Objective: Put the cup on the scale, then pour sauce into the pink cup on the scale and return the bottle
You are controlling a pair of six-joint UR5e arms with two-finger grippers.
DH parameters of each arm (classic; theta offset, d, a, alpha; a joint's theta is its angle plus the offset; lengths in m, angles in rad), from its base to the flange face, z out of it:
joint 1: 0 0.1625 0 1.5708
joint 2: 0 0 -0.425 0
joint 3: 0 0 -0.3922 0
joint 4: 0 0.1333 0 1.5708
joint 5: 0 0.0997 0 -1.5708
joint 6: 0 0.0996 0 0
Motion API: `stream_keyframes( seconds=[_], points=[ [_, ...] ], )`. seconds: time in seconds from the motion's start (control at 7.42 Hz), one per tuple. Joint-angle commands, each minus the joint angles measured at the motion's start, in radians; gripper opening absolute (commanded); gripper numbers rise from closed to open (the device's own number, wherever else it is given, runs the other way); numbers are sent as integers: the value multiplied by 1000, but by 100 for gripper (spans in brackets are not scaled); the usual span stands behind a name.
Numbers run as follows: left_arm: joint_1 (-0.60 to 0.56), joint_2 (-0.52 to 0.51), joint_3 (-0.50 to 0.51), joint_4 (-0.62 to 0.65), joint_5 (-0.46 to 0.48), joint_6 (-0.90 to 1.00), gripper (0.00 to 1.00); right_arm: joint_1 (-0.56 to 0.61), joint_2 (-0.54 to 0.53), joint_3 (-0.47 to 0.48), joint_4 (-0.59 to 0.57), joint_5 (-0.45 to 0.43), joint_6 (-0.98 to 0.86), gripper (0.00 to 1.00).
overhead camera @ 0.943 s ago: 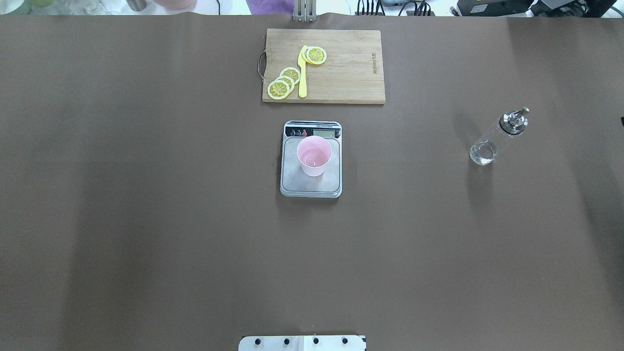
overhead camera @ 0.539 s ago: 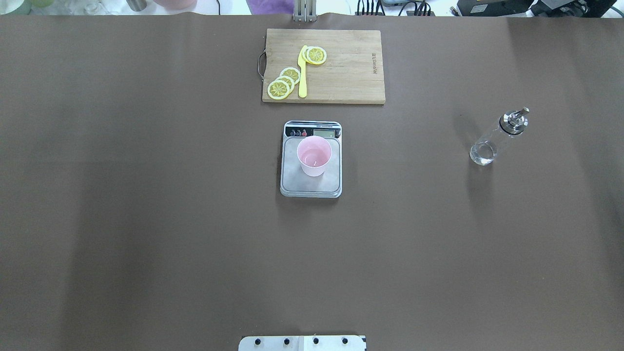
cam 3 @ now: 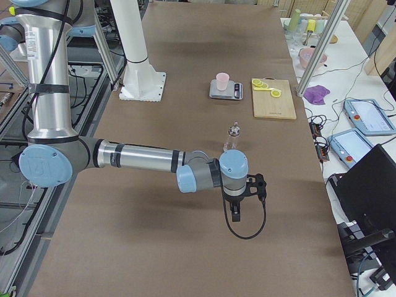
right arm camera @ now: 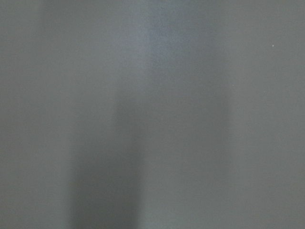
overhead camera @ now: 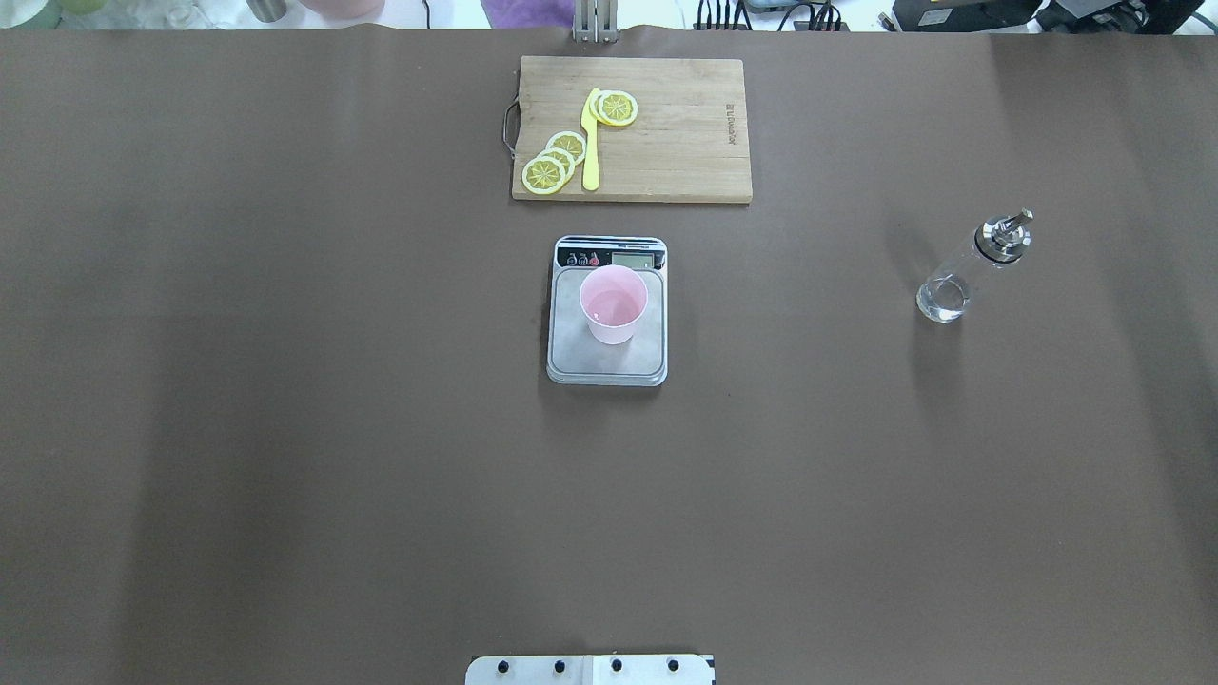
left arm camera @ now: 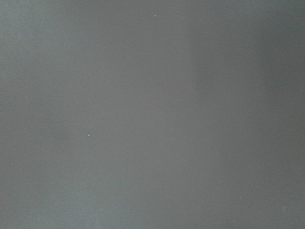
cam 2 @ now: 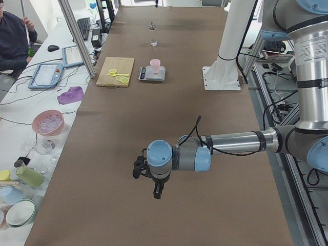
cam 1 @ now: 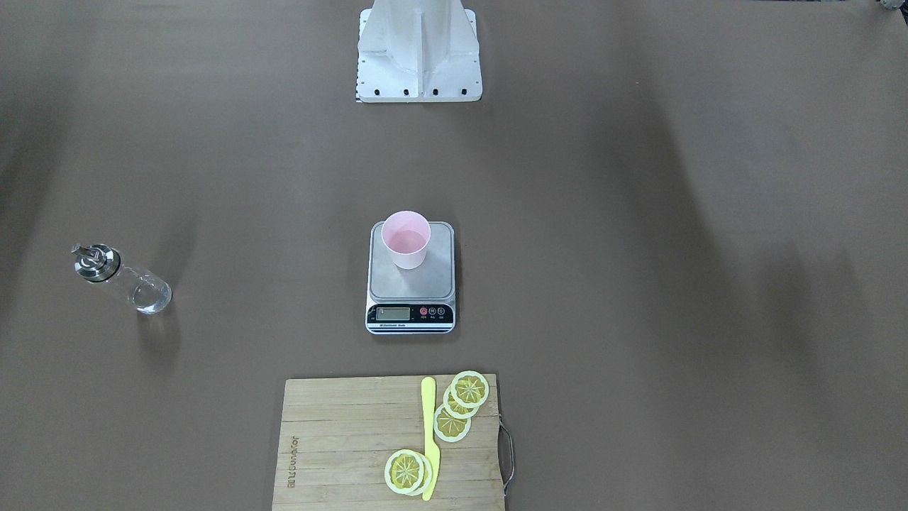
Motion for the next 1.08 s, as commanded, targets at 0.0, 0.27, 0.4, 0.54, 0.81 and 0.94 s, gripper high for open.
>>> stream_keyframes(
  seconds=[0.0, 0.27, 0.4, 0.54, 0.81, 0.94],
  points=[
    [0, -1, -2, 11, -1, -2, 98, 3, -37, 145, -294, -84, -168, 100],
    [0, -13, -4, 14, 1, -2, 98, 3, -83, 164, -295, -77, -161, 100],
    [-2, -16, -9, 13, 1, -1, 98, 3, -83, 164, -295, -75, -159, 100],
    [-9, -16, -15, 14, 1, -1, 98, 3, -83, 164, -295, -73, -159, 100],
    [-14, -58, -53, 92, 4, -2, 98, 3, -83, 161, -295, -73, -159, 100],
    [-18, -108, -124, 266, 7, 8, 98, 3, -81, 164, -295, -73, -159, 100]
  ],
)
